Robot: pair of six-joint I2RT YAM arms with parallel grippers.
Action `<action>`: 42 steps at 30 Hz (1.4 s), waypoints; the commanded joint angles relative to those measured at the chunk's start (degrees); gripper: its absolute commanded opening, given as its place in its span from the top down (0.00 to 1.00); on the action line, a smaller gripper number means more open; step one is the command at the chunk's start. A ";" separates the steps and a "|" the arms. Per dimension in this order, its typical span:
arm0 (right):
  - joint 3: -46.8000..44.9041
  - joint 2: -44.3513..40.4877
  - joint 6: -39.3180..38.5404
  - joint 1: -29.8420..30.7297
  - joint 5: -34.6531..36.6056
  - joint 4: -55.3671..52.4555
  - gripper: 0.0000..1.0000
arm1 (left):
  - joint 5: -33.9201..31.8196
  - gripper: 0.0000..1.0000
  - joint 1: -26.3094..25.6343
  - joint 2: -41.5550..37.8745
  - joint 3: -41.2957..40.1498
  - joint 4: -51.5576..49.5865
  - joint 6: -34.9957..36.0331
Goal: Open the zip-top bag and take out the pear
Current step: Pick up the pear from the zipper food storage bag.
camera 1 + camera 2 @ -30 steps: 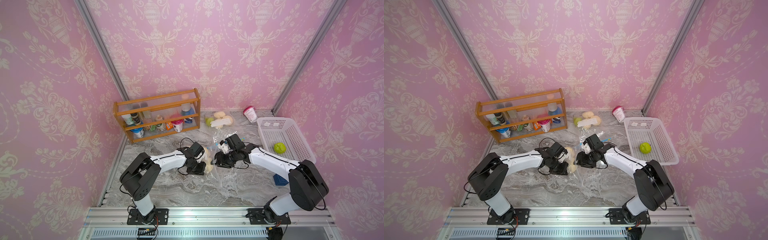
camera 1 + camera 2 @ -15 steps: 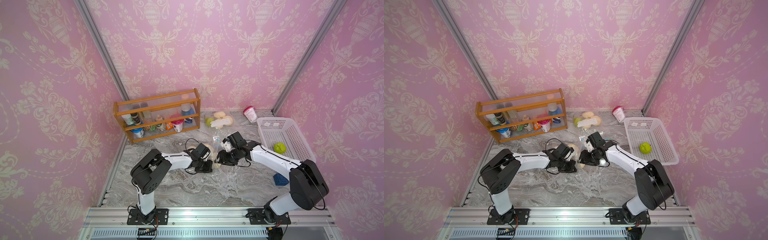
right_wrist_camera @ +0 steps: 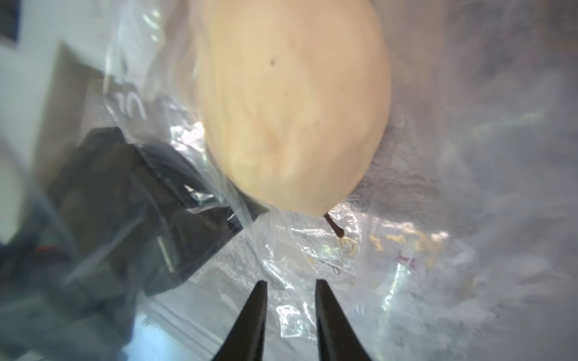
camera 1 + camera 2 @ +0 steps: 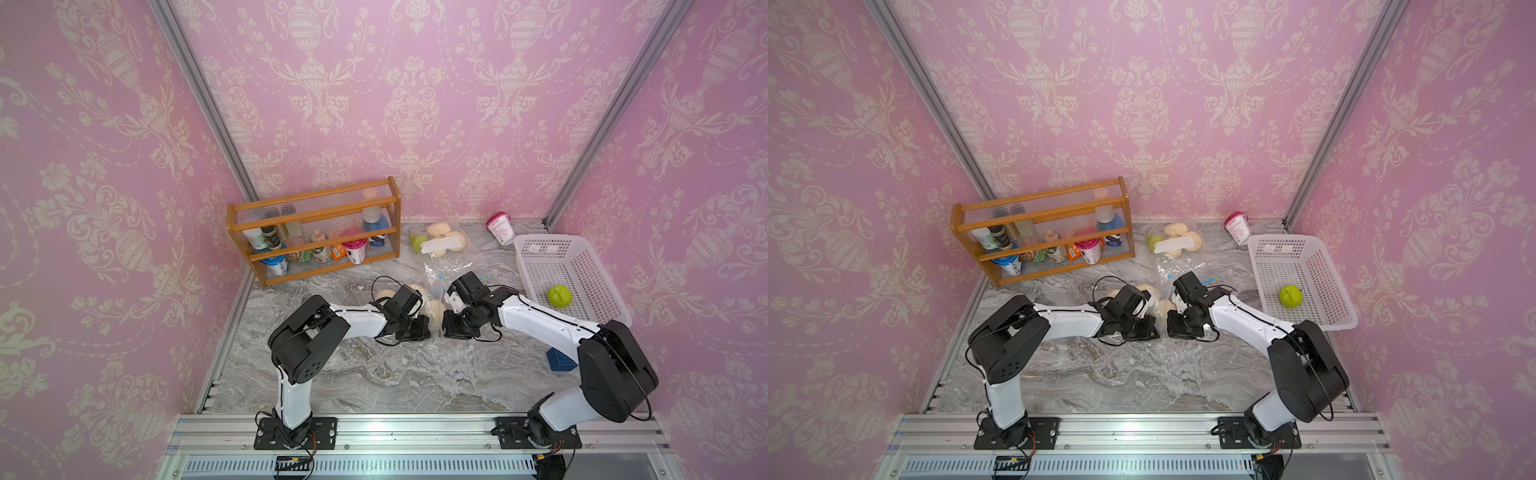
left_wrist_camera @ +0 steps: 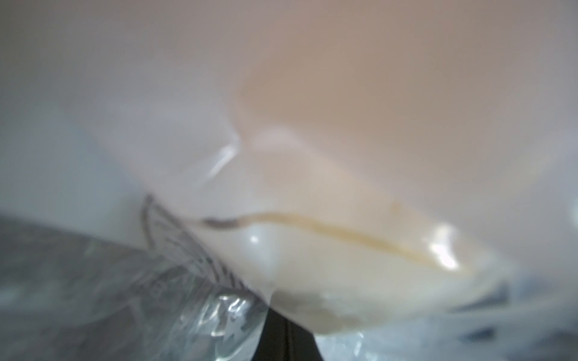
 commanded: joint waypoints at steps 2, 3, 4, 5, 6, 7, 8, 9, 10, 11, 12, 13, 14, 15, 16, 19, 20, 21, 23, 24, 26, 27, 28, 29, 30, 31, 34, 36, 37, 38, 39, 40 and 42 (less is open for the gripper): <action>-1.45 1.42 -2.56 2.69 6.16 4.12 0.67 | -1.19 1.00 0.03 2.37 0.03 -1.08 -0.80; -1.67 1.42 -2.87 3.02 7.46 4.56 0.67 | -1.19 1.00 0.01 2.41 0.02 -1.12 -0.79; -1.90 1.41 -2.98 3.30 8.75 4.91 0.67 | -1.16 1.00 -0.04 2.45 0.03 -1.20 -0.71; -2.31 1.24 -3.14 3.45 10.23 5.30 0.67 | -1.12 1.00 -0.02 2.50 -0.02 -1.29 -0.72; -2.74 0.87 -3.29 3.56 11.58 5.73 0.68 | -1.14 1.00 0.00 2.54 -0.04 -1.36 -0.67; -3.12 0.48 -3.49 3.54 12.58 6.17 0.69 | -1.10 1.00 0.00 2.62 -0.02 -1.38 -0.67; -3.49 -0.24 -3.79 3.56 13.75 6.52 0.70 | -0.99 1.00 0.02 2.71 -0.02 -1.47 -0.66; -3.91 -0.96 -4.31 3.55 14.54 7.04 0.71 | -0.92 1.00 -0.05 2.72 -0.11 -1.56 -0.53; -4.26 -1.74 -4.92 3.55 15.11 7.57 0.72 | -0.84 1.00 -0.02 2.72 -0.19 -1.56 -0.54; -4.61 -2.41 -5.54 3.56 15.65 8.20 0.73 | -0.82 1.00 0.01 2.72 -0.24 -1.64 -0.53; -4.76 -2.85 -6.14 3.48 15.91 8.68 0.74 | -0.79 1.00 0.02 2.80 -0.28 -1.73 -0.44; -4.79 -2.97 -6.69 3.32 15.71 9.07 0.75 | -0.74 1.00 -0.01 2.88 -0.21 -1.82 -0.44; -4.58 -2.76 -7.25 3.09 15.22 9.33 0.77 | -0.67 1.00 -0.03 2.97 -0.20 -1.91 -0.35; -4.35 -2.28 -7.61 2.89 14.75 9.49 0.78 | -0.52 1.00 0.01 3.06 -0.21 -1.91 -0.40; -4.09 -1.95 -7.94 2.73 14.49 9.61 0.81 | -0.43 1.00 -0.04 3.07 -0.20 -1.91 -0.41; -3.88 -1.91 -9.25 2.52 14.04 10.81 0.85 | -0.46 1.00 -0.03 3.15 -0.07 -2.17 -0.44; -4.05 -2.21 -9.69 2.59 14.14 11.53 0.85 | -0.50 1.00 -0.06 3.16 -0.02 -2.26 -0.44; -4.26 -2.44 -10.13 2.59 14.02 12.23 0.85 | -0.57 1.00 -0.10 3.16 -0.03 -2.35 -0.44; -4.63 -2.45 -11.33 2.43 13.82 13.30 0.87 | -0.58 1.00 -0.15 3.32 -0.02 -2.34 -0.50; -4.62 -2.17 -11.87 2.26 13.64 13.53 0.89 | -0.59 1.00 -0.13 3.42 0.05 -2.33 -0.44; -4.64 -1.16 -13.10 1.66 13.36 13.75 0.93 | -0.52 1.00 -0.13 3.68 0.07 -2.26 -0.53; -4.74 -0.76 -13.62 1.37 13.29 13.84 0.95 | -0.48 1.00 -0.15 3.85 -0.01 -2.26 -0.62; -4.76 -0.28 -14.15 0.87 13.07 13.80 0.96 | -0.44 1.00 -0.09 3.91 -0.02 -2.25 -0.69; -4.85 0.16 -14.60 0.34 12.85 13.76 0.97 | -0.46 1.00 -0.15 3.95 -0.02 -2.26 -0.62; -4.84 0.52 -14.95 0.08 12.83 13.72 0.98 | -0.51 1.00 -0.12 3.95 -0.18 -2.26 -0.61; -4.83 0.98 -15.36 -0.21 13.05 13.50 0.98 | -0.69 1.00 -0.11 3.86 -0.34 -2.33 -0.71; -4.43 2.74 -16.55 -1.00 11.57 12.89 0.89 | -1.09 1.00 -0.15 3.77 -0.70 -2.35 -0.84; -3.77 3.82 -17.43 -1.05 11.49 11.82 0.75 | -1.12 1.00 -0.12 3.87 -0.80 -2.44 -0.94; -3.41 4.21 -17.89 -1.01 12.02 11.21 0.69 | -1.25 1.00 -0.10 3.84 -0.82 -2.48 -0.96; -3.20 4.31 -18.33 -1.02 12.58 10.78 0.66 | -1.35 1.00 -0.09 3.86 -0.85 -2.44 -1.05; -3.09 4.25 -18.80 -1.05 13.03 10.50 0.64 | -1.43 1.00 -0.15 3.86 -0.90 -2.44 -1.14; -2.93 3.97 -19.39 -1.01 13.52 10.22 0.62 | -1.49 1.00 -0.09 3.81 -1.03 -2.42 -1.14; -2.51 3.20 -20.64 -1.01 13.89 9.85 0.60 | -1.66 1.00 -0.10 3.69 -1.29 -2.35 -1.27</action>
